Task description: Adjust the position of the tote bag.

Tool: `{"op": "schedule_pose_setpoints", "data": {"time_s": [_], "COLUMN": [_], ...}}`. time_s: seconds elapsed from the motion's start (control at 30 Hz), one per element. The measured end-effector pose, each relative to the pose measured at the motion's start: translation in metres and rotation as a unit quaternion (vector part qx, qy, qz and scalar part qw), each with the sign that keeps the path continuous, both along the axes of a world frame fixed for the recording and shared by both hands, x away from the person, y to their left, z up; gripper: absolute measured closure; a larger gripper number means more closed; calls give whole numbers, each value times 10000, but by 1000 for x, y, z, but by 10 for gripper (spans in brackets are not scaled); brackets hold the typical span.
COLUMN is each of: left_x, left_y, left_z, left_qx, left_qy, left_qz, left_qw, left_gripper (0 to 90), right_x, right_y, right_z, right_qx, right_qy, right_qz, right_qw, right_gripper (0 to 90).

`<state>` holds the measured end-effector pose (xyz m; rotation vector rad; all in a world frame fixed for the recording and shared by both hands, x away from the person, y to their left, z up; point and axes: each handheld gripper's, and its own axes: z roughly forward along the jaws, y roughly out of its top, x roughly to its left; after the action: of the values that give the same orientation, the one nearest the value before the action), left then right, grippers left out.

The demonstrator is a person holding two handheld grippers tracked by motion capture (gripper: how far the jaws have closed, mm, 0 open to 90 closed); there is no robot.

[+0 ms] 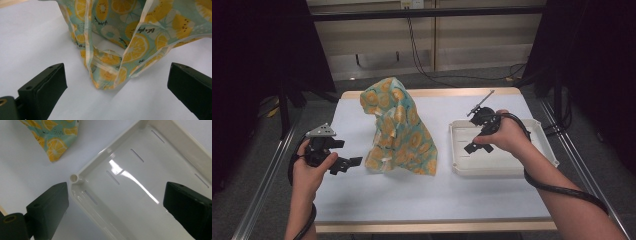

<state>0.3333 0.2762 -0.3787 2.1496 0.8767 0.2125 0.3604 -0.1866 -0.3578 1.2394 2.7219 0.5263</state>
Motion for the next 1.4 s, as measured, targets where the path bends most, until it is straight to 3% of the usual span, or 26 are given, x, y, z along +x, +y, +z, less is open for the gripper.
{"op": "schedule_pose_setpoints", "data": {"time_s": [0.8,1.03,1.4], "left_x": [0,0,0], "left_y": [2,3,1], "left_z": [-1,-1,-1], "left_qx": [-113,-114,-118], "left_qy": [2,37,39], "left_qz": [37,4,19], "left_qw": [9999,9999,9999], "left_gripper": [25,24,24], "right_x": [25,35,46], "right_y": [37,50,71], "right_z": [39,57,80], "right_qx": [-393,-214,-245], "right_qy": [430,502,536], "right_qz": [200,166,182], "right_qw": [9981,9984,9981], "right_gripper": [78,90,98]}}
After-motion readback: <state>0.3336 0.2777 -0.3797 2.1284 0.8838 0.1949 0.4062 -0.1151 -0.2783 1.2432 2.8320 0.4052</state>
